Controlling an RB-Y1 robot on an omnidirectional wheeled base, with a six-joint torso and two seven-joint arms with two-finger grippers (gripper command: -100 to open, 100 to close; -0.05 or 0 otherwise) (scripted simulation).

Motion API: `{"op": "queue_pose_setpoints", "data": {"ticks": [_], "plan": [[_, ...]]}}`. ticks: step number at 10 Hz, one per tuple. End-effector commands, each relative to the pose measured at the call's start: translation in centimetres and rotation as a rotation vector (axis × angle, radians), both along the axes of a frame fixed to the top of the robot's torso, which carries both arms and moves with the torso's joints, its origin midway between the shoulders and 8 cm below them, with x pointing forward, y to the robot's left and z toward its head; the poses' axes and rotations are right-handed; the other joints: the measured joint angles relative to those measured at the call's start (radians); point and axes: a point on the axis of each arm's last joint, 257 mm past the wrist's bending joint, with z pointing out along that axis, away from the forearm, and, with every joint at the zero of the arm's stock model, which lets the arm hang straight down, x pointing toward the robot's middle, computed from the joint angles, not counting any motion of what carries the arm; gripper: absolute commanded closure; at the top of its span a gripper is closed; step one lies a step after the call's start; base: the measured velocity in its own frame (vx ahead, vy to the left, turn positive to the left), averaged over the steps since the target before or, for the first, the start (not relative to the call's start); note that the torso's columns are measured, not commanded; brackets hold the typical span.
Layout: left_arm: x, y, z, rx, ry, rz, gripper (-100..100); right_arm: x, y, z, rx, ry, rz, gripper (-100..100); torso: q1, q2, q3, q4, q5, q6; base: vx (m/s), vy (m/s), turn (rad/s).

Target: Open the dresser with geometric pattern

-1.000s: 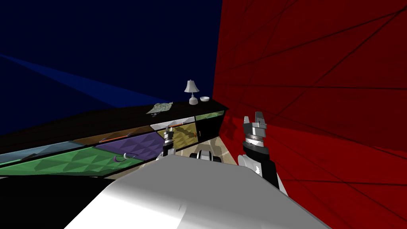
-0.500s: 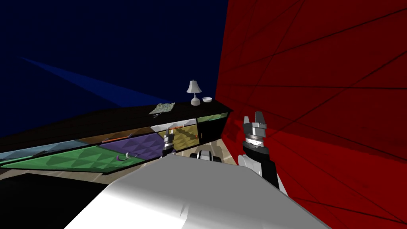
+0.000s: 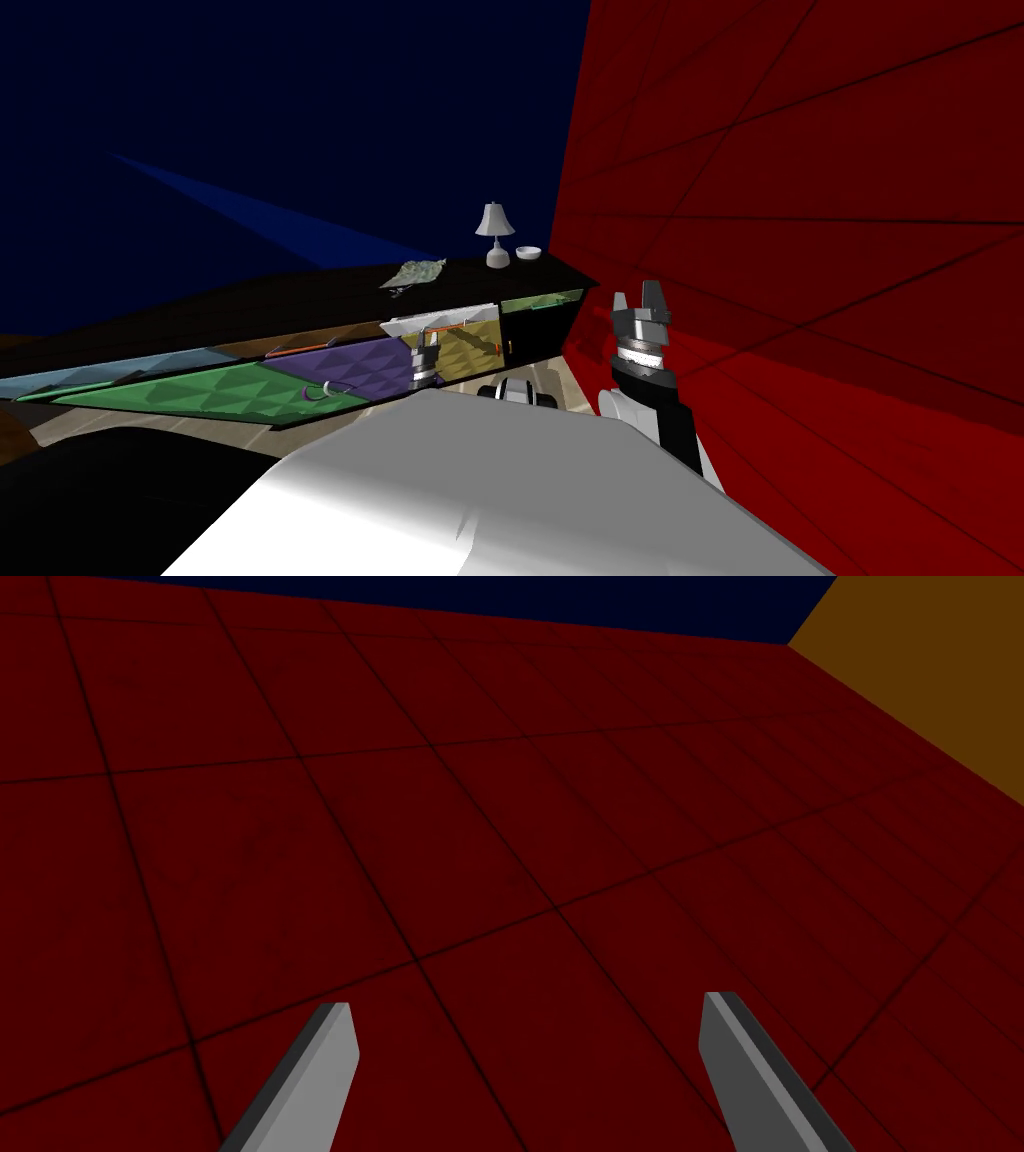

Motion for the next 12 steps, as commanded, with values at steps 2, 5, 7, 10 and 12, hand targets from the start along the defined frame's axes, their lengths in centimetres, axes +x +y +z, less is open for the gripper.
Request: {"op": "queue_pose_setpoints", "data": {"ticks": [2,5,7,10,12], "plan": [[1.1,0.8,1.0,0.0,0.001,-0.012,100,0.0,0.0,0.0,0.0,0.0,0.0,0,-0.005,0.007,0.004,0.002,-0.001,0.001,-0.148,-0.064,0.024],[2.6,2.0,2.4,-0.002,0.007,-0.029,100,0.0,0.0,0.0,0.0,0.0,0.0,0,-0.009,0.008,0.003,0.006,-0.007,-0.001,-0.204,-0.124,0.041],[2.5,1.9,1.3,-0.01,0.031,-0.027,100,0.0,0.0,0.0,0.0,0.0,0.0,0,-0.009,0.003,0.0,0.007,-0.01,0.0,-0.079,-0.056,0.014],[4.5,3.6,2.9,-0.016,0.041,-0.033,-100,0.0,0.0,0.0,0.0,0.0,0.0,0,-0.009,0.0,-0.001,0.001,-0.004,0.002,-0.051,-0.054,0.022],[5.6,4.4,3.9,-0.018,0.041,-0.036,-100,0.0,0.0,0.0,0.0,0.0,0.0,0,-0.008,0.002,0.0,0.004,-0.006,0.002,-0.044,-0.049,0.009]]}}
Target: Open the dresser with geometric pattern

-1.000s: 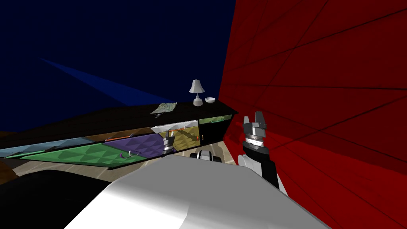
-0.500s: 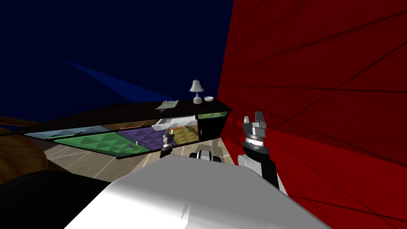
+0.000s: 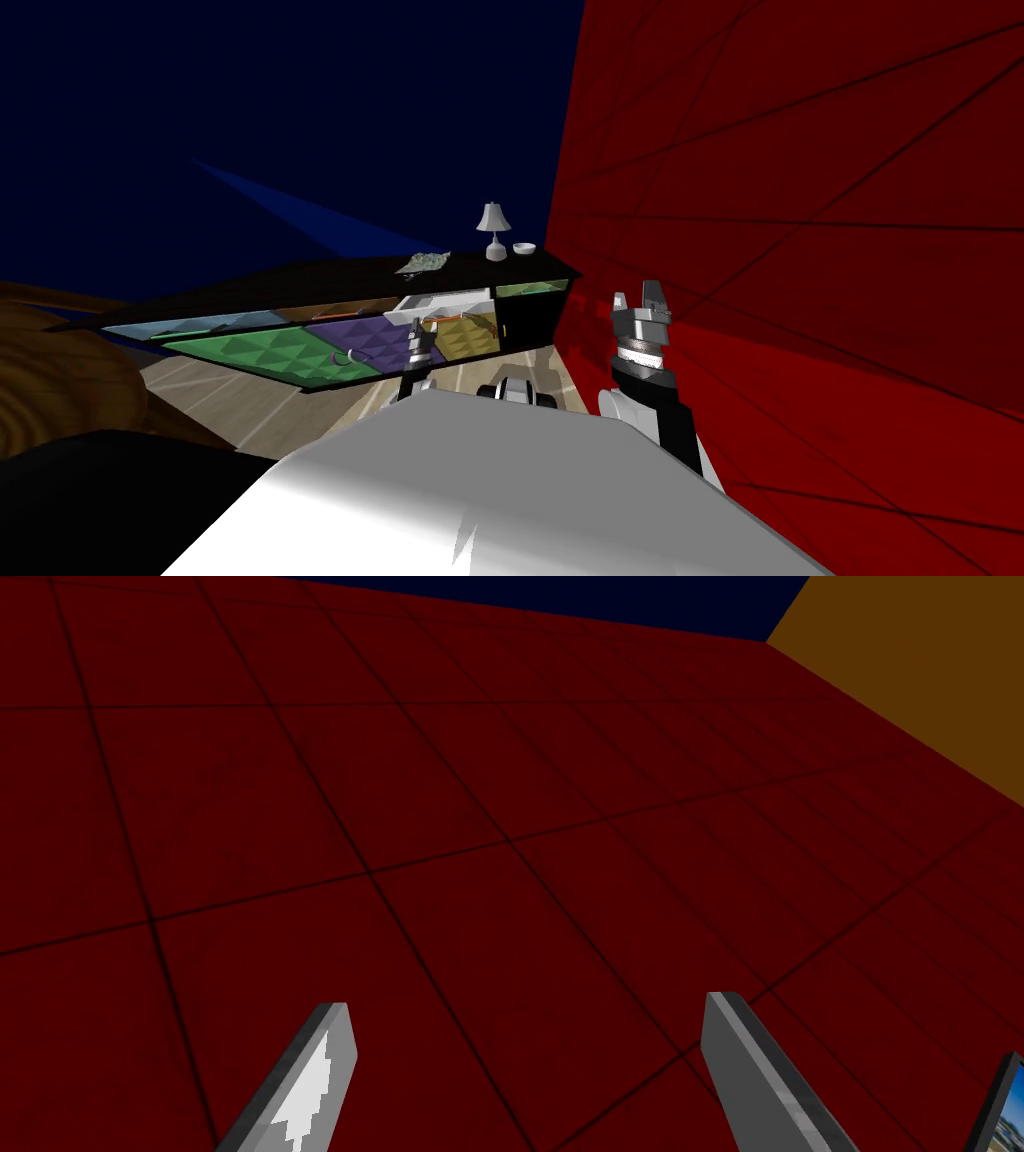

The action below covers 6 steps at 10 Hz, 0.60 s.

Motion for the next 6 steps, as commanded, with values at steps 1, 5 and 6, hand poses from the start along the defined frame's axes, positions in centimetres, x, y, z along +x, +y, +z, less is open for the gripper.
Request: {"op": "queue_pose_setpoints", "data": {"ticks": [1,5,6], "plan": [[1.5,1.2,2.0,0.0,-0.008,-0.006,-100,0.0,0.0,0.0,0.0,0.0,0.0,0,-0.003,0.003,0.001,0.003,-0.003,-0.001,-0.035,-0.047,0.021],[3.0,2.4,3.5,-0.004,-0.005,-0.01,-100,0.0,0.0,0.0,0.0,0.0,0.0,0,-0.007,0.01,0.005,0.008,-0.008,-0.002,-0.044,-0.043,0.013],[2.9,2.3,2.0,-0.017,0.031,-0.007,-100,0.0,0.0,0.0,0.0,0.0,0.0,0,-0.009,0.01,0.005,0.01,-0.01,-0.002,0.0,0.0,0.0]]}}
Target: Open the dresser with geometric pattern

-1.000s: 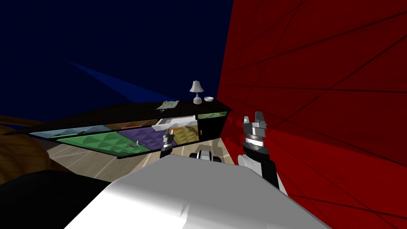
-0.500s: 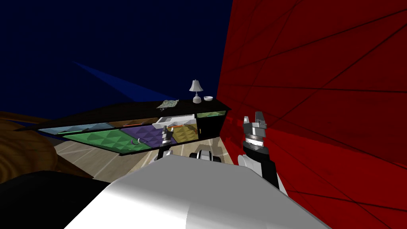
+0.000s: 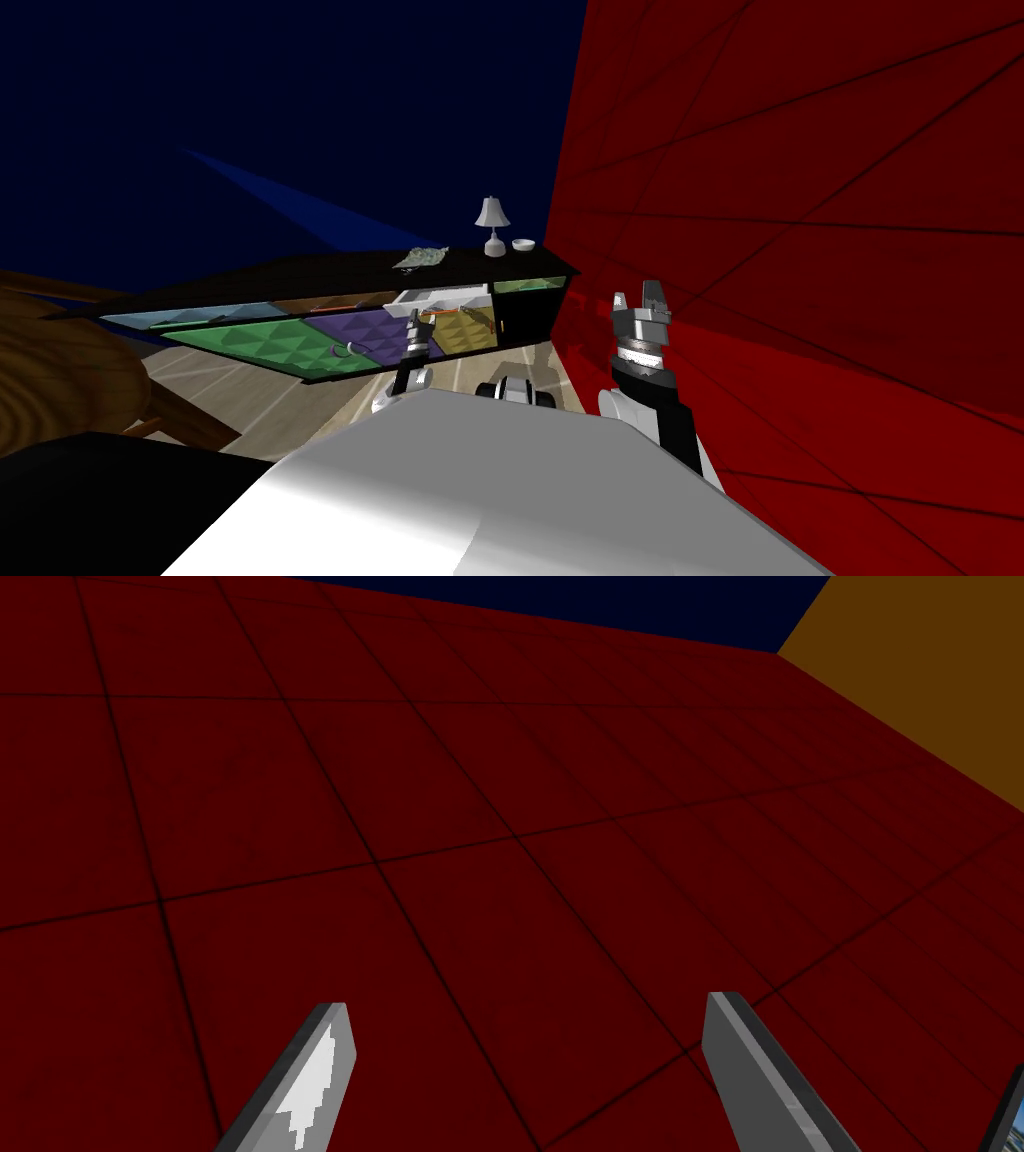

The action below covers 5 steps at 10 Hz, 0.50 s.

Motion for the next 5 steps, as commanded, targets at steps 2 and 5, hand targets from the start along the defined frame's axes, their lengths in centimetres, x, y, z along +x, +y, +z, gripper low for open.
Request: {"op": "queue_pose_setpoints", "data": {"ticks": [2,5], "plan": [[-0.1,0.0,-0.8,-0.007,0.024,0.003,0,0.0,0.0,0.0,0.0,0.0,0.0,0,0.003,-0.004,-0.002,-0.006,0.006,0.001,0.0,0.0,0.0],[-0.3,0.0,-1.7,-0.013,0.044,0.006,0,0.0,0.0,0.0,0.0,0.0,0.0,0,0.007,-0.01,-0.004,-0.01,0.01,0.002,0.0,0.0,0.0]]}}
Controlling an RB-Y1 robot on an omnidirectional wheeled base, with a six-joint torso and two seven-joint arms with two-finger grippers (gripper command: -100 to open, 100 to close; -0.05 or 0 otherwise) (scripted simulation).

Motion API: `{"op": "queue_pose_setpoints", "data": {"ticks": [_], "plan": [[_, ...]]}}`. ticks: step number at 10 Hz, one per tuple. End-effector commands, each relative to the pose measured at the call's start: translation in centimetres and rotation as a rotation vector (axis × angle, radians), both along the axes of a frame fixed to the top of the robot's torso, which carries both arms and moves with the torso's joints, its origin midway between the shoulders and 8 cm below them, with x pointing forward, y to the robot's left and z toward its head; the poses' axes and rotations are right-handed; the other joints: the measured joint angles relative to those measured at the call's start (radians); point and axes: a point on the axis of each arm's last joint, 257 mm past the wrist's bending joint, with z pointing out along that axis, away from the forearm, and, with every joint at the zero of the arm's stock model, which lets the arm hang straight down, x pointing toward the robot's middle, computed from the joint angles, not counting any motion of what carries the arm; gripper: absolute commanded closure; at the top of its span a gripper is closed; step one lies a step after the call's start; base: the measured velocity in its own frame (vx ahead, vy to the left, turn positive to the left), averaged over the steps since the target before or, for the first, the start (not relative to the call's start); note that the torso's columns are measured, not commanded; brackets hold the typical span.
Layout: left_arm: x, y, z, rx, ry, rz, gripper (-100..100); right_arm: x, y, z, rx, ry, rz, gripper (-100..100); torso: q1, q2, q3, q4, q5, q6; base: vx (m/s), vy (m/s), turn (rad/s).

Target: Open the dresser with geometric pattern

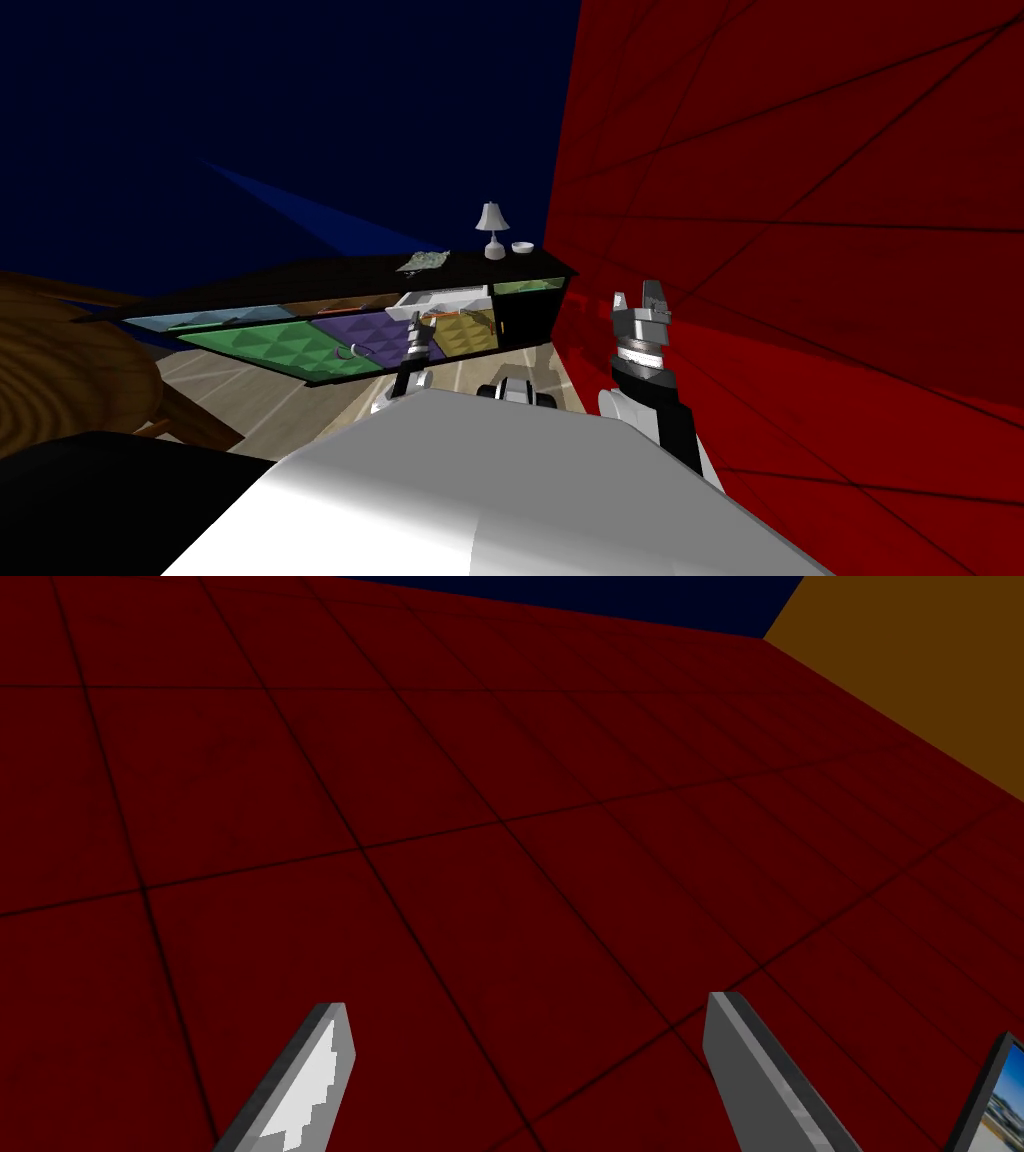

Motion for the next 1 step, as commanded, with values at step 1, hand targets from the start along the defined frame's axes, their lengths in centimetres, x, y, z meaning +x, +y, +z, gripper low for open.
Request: {"op": "queue_pose_setpoints", "data": {"ticks": [1], "plan": [[-0.03,0.01,-0.14,-0.001,0.004,0.001,0,0.0,0.0,0.0,0.0,0.0,0.0,0,0.001,-0.001,0.0,-0.001,0.001,0.0,0.0,0.0,0.0]]}}
